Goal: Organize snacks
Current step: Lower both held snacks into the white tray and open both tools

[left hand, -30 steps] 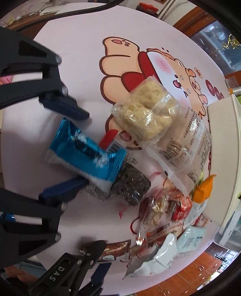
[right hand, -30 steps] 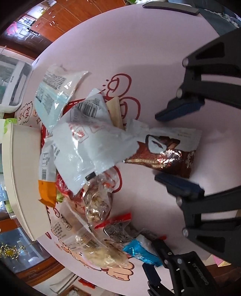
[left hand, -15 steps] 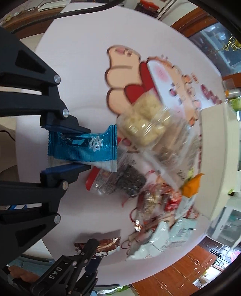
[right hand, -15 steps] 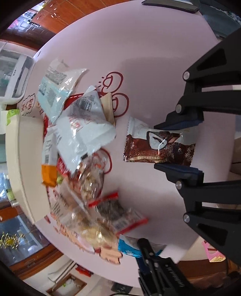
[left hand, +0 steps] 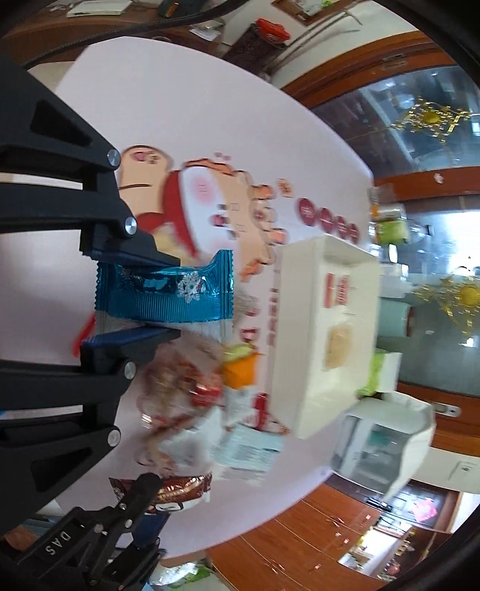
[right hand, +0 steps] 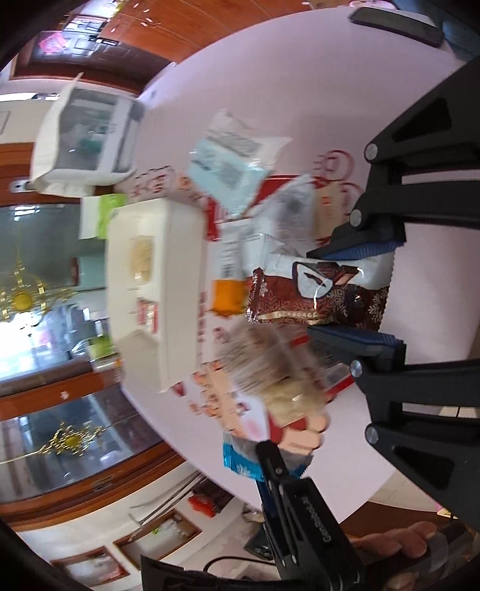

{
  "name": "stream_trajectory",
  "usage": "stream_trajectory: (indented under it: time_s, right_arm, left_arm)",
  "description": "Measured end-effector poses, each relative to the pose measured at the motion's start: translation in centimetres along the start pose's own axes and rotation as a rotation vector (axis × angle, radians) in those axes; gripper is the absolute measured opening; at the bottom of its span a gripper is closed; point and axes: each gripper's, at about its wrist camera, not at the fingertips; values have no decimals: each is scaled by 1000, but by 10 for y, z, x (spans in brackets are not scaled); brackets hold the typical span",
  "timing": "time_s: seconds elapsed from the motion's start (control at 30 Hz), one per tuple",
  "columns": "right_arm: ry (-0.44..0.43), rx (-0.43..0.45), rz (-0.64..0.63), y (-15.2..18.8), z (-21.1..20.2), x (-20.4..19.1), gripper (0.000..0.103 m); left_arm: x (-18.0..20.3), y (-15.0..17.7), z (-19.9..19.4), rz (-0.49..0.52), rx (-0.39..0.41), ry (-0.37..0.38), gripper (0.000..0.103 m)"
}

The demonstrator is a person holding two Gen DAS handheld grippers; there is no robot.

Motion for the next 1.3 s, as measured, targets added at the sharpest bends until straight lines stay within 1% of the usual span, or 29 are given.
stream_trajectory:
  time_s: [0.2, 0.4, 0.5, 0.7, 0.83, 0.97, 1.13, 1.17, 1.2, 1.23, 1.27, 1.3]
  right_arm:
    - [14, 101, -18, -44, -16, -1, 33]
    - [51, 200, -8, -102, -29, 7, 33]
    - [61, 239, 10, -130, -32, 12, 33]
    - [83, 265, 58, -182, -22, 22, 33]
    - [100, 266, 75, -217, -5, 22, 33]
    - [125, 256, 73, -245, 15, 16, 33]
    - [148, 225, 72, -270, 47, 10, 34]
    - [153, 216, 73, -274, 54, 10, 35]
    - [162, 213, 71, -275, 59, 9, 36]
    - [172, 208, 61, -278, 67, 7, 39]
    - [182, 202, 50, -280, 72, 5, 45]
    - [195, 198, 40, -281, 78, 2, 53]
  left_arm:
    - [4, -48, -12, 41, 70, 0, 28]
    - [2, -101, -19, 69, 129, 5, 28]
    - [-2, -129, -18, 82, 145, -2, 28]
    - [-7, -183, -9, 113, 163, -8, 28]
    - [-9, -217, 3, 137, 174, -18, 28]
    - [-14, -242, 21, 130, 158, -21, 28]
    - [-20, -261, 47, 127, 129, -28, 29]
    - [-21, -263, 52, 130, 123, -28, 35]
    - [-22, -264, 57, 135, 120, -29, 57]
    - [-23, -266, 60, 137, 120, -34, 73]
    - [-24, -265, 63, 138, 125, -39, 97]
    - [-26, -265, 65, 136, 142, -52, 101]
Point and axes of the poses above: each gripper's, at about its wrist camera, not at the fingertips, and z roughly the way its jaws point, x to its right, y to its underside, and after that the axes turned 15 degrees about y, right-handed
